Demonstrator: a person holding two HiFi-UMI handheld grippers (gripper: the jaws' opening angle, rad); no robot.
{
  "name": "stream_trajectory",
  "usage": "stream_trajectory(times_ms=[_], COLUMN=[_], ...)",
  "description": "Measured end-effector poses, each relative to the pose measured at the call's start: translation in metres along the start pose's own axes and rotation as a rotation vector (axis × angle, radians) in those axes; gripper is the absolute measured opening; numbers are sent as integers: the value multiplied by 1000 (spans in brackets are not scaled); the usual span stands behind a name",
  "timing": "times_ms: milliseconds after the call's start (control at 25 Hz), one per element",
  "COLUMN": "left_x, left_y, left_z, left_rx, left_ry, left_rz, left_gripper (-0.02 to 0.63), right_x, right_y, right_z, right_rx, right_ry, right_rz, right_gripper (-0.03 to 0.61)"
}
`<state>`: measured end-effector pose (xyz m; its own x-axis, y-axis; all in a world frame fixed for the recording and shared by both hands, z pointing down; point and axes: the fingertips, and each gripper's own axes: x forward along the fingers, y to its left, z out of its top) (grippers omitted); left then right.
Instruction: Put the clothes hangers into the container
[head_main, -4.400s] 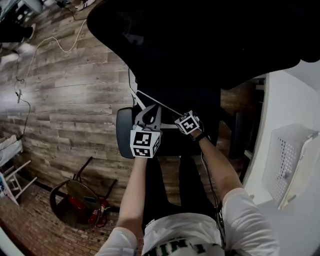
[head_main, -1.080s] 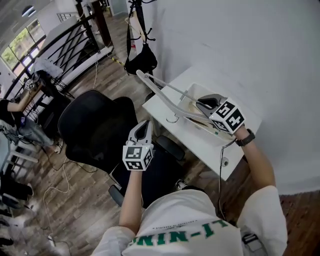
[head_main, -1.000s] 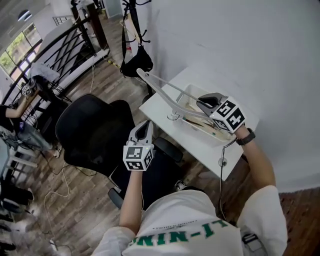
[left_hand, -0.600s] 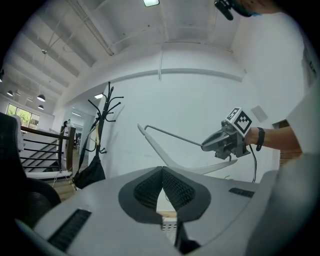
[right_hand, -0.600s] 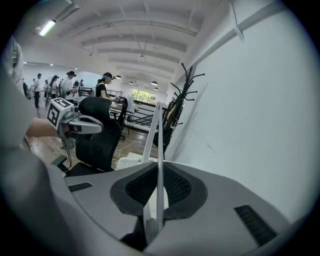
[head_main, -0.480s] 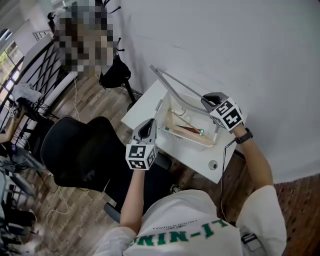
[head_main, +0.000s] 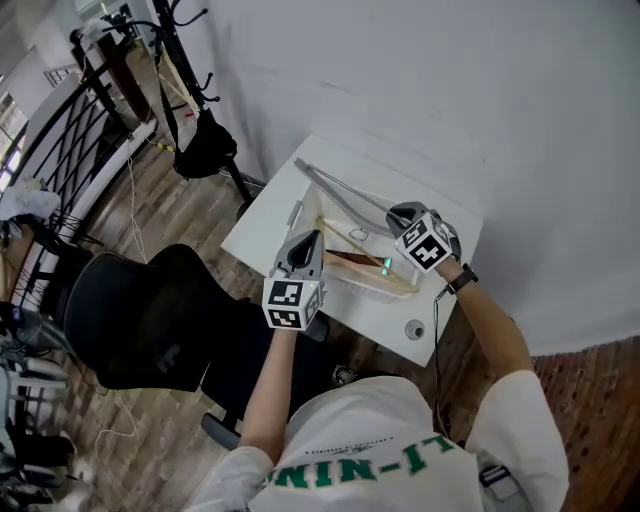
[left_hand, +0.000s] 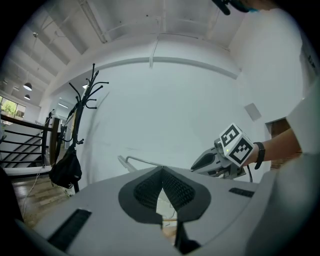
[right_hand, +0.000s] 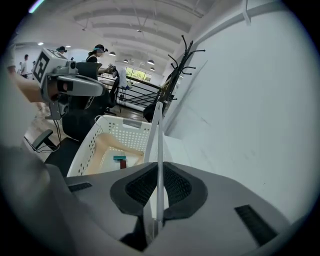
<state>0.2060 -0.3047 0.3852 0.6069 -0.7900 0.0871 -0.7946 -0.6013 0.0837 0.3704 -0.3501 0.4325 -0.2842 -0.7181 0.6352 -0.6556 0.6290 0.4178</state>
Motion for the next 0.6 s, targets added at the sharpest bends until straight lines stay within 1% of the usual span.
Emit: stream_trajectory(times_ms=[120, 200, 240, 320, 440, 520, 560, 600], left_x=[9, 13, 13, 12, 7, 2, 0, -2], left_y=[-9, -9, -8, -8, -9, -7, -6, -5], left_z=[-6, -9, -8, -8, -8, -11, -13, -14], left_rx=[11, 10, 7, 1, -7, -11, -13, -14], left_ry=[14, 19, 18, 17, 16, 18, 18, 19], left_rz=[-23, -24, -24, -21, -13, -6, -3, -1], left_gripper=[12, 12, 12, 12, 12, 12, 12, 12], right_x=[7, 12, 15, 18, 16, 14, 12, 11], right_y=[21, 34, 41, 50, 51, 57, 62, 66], right_z=[-12, -11, -10, -9, -13, -15, -15, -14], right_rx=[-19, -58, -61, -43, -6, 32, 51, 67], right_ry=[27, 33, 34, 50, 66, 74, 80, 85], right_rz=[20, 36, 60, 115, 153, 197, 226, 253], right_gripper=[48, 48, 49, 49, 51, 62, 124, 243])
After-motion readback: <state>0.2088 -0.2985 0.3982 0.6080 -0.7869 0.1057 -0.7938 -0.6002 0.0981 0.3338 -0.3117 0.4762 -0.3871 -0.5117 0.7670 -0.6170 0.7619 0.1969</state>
